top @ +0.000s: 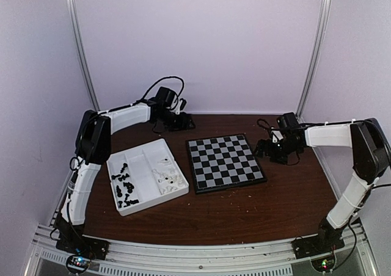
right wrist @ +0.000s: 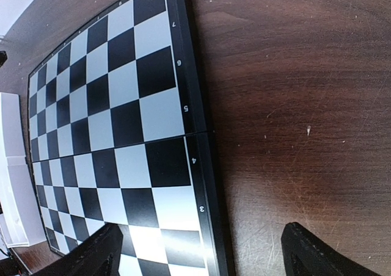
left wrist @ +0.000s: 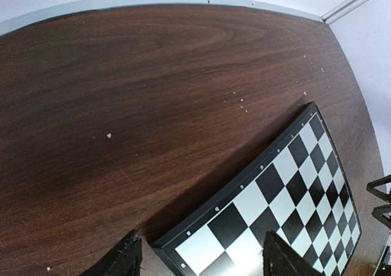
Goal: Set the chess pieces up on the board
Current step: Move the chessboard to the center of the board.
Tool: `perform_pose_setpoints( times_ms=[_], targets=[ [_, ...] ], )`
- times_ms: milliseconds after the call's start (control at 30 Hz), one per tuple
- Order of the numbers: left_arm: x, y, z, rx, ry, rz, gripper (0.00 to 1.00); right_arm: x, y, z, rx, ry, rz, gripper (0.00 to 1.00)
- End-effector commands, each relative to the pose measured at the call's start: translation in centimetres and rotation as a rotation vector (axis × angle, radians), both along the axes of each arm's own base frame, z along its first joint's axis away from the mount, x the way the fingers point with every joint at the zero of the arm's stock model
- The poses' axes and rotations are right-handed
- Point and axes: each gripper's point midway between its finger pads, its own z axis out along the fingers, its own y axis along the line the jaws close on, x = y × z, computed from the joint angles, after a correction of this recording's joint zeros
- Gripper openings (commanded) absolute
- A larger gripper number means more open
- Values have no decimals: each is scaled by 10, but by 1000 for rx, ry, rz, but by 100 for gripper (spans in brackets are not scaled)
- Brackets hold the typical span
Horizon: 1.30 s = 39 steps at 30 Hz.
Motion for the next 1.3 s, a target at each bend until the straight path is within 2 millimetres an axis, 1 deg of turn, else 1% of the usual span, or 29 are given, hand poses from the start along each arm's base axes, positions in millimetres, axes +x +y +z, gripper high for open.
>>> perform_pose_setpoints(
  times_ms=[0, 67, 133, 233, 300, 400, 467, 567, 600, 667, 833, 1100, 1267],
  targets=[
    [11, -8, 26, -63, -61, -11, 68, 4, 7, 4, 10, -7, 2, 94],
    [13, -9, 26, -54, -48, -10, 69, 5, 8, 5, 8, -2, 4, 94],
    [14, -7, 21, -35, 1, 14, 68, 7, 9, 8, 6, -7, 6, 94],
    [9, -4, 14, -47, 99, 41, 68, 7, 7, 11, 1, -17, -3, 94],
    [2, -7, 9, -72, 146, 35, 68, 8, 7, 12, 2, -18, -5, 94],
    [3, -6, 4, -86, 155, 36, 61, 9, 9, 11, 7, -18, -3, 94],
    [5, -4, -1, -112, 194, 55, 60, 10, 11, 12, 8, -16, 0, 93],
    [6, 2, -15, -156, 305, 101, 57, 10, 12, 14, 6, -19, 2, 93],
    [8, 3, -15, -175, 338, 113, 56, 10, 11, 14, 4, -20, 0, 93],
    [9, 6, -23, -214, 403, 129, 54, 10, 11, 14, 3, -20, -1, 93],
    [8, 8, -23, -221, 404, 129, 54, 8, 13, 6, 2, 2, 1, 93],
    [0, 6, -31, -245, 479, 135, 52, 5, 20, -8, 2, 39, 10, 94],
    [-2, 4, -34, -258, 506, 132, 53, 0, 27, -26, 12, 97, 22, 94]
  ],
)
